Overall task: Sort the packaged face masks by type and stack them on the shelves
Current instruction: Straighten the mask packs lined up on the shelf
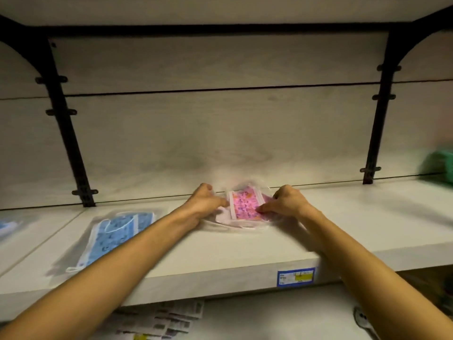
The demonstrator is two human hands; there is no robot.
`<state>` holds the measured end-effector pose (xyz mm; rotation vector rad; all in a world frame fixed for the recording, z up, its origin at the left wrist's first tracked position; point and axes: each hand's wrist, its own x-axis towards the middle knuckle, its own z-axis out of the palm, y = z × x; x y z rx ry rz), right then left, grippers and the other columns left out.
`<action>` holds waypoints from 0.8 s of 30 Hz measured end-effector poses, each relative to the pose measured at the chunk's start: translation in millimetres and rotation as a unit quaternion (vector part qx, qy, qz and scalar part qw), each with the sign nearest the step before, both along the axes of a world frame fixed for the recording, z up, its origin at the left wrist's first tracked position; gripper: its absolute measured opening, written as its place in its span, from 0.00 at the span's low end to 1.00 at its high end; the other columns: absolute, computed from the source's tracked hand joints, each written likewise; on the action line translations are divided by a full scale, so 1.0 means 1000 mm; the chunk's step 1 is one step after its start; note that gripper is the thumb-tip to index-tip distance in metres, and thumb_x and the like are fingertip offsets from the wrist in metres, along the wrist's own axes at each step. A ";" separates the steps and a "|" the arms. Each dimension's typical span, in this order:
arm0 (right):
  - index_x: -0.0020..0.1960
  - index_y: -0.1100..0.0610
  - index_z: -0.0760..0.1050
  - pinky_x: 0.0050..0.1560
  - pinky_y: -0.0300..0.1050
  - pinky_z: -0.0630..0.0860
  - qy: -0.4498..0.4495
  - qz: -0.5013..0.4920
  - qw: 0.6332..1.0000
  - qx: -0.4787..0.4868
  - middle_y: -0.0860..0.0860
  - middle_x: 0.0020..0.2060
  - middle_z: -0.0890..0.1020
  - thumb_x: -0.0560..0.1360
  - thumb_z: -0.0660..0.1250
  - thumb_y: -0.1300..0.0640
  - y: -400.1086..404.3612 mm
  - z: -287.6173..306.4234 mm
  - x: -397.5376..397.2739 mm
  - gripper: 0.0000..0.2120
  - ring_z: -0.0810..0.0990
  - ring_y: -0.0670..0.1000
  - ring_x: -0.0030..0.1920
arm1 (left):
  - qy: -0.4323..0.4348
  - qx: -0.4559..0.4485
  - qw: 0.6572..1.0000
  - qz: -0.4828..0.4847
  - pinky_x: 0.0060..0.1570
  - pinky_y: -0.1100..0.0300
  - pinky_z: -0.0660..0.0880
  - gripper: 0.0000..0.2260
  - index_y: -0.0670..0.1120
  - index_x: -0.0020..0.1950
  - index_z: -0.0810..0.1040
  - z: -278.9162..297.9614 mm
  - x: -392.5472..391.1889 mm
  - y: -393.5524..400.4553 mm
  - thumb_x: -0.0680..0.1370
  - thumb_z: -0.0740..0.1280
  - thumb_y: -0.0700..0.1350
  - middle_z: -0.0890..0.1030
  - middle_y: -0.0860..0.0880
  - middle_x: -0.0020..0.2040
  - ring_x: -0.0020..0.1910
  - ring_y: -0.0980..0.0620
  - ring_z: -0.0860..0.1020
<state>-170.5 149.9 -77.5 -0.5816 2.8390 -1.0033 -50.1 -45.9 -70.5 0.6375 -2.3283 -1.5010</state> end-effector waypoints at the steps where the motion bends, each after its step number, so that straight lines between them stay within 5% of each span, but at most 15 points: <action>1: 0.38 0.60 0.84 0.42 0.47 0.80 -0.025 0.013 0.999 -0.033 0.54 0.36 0.87 0.65 0.82 0.47 0.003 0.001 -0.001 0.16 0.85 0.52 0.37 | 0.015 0.046 0.999 0.022 0.35 0.60 0.77 0.33 0.43 0.74 0.63 0.000 0.000 0.000 0.74 0.75 0.40 0.79 0.43 0.60 0.47 0.49 0.83; 4: 0.34 0.61 0.84 0.32 0.40 0.79 -0.070 0.041 0.990 -0.115 0.56 0.31 0.85 0.69 0.79 0.60 0.010 0.002 0.000 0.08 0.81 0.48 0.28 | 0.055 0.189 0.980 0.039 0.31 0.61 0.80 0.19 0.40 0.63 0.72 -0.004 0.005 0.000 0.74 0.72 0.33 0.82 0.40 0.49 0.34 0.52 0.83; 7: 0.35 0.61 0.81 0.29 0.40 0.73 -0.061 0.028 0.975 -0.211 0.55 0.29 0.81 0.74 0.74 0.61 0.011 0.003 0.002 0.10 0.77 0.50 0.28 | 0.067 0.256 0.964 0.015 0.44 0.55 0.84 0.06 0.35 0.47 0.80 -0.006 0.005 -0.005 0.75 0.67 0.27 0.82 0.35 0.51 0.39 0.47 0.84; 10: 0.40 0.62 0.79 0.32 0.40 0.70 -0.059 0.010 0.950 -0.308 0.58 0.35 0.78 0.78 0.70 0.59 0.012 0.008 0.003 0.09 0.74 0.52 0.32 | 0.087 0.271 0.959 0.011 0.60 0.48 0.80 0.14 0.30 0.60 0.79 -0.004 0.004 -0.009 0.74 0.65 0.25 0.82 0.34 0.59 0.52 0.42 0.82; 15: 0.38 0.58 0.75 0.34 0.42 0.68 -0.104 -0.012 0.903 -0.416 0.51 0.29 0.78 0.80 0.67 0.59 0.013 0.010 0.001 0.11 0.73 0.49 0.30 | 0.101 0.287 0.952 -0.001 0.61 0.44 0.78 0.23 0.35 0.67 0.77 -0.005 0.002 -0.003 0.74 0.60 0.23 0.82 0.35 0.62 0.61 0.36 0.81; 18: 0.39 0.59 0.76 0.32 0.41 0.67 -0.125 -0.035 0.897 -0.422 0.47 0.24 0.74 0.78 0.69 0.60 0.018 0.011 -0.001 0.09 0.71 0.47 0.24 | 0.110 0.307 0.945 -0.019 0.53 0.48 0.80 0.21 0.34 0.64 0.78 -0.003 0.003 -0.004 0.74 0.59 0.24 0.82 0.34 0.59 0.52 0.39 0.82; 24: 0.46 0.71 0.82 0.30 0.41 0.66 -0.131 0.014 0.940 -0.313 0.60 0.36 0.77 0.72 0.70 0.64 0.016 0.008 0.000 0.09 0.73 0.54 0.32 | 0.083 0.273 0.957 -0.050 0.50 0.53 0.75 0.16 0.35 0.60 0.79 -0.004 0.004 -0.002 0.75 0.62 0.27 0.75 0.38 0.52 0.41 0.47 0.74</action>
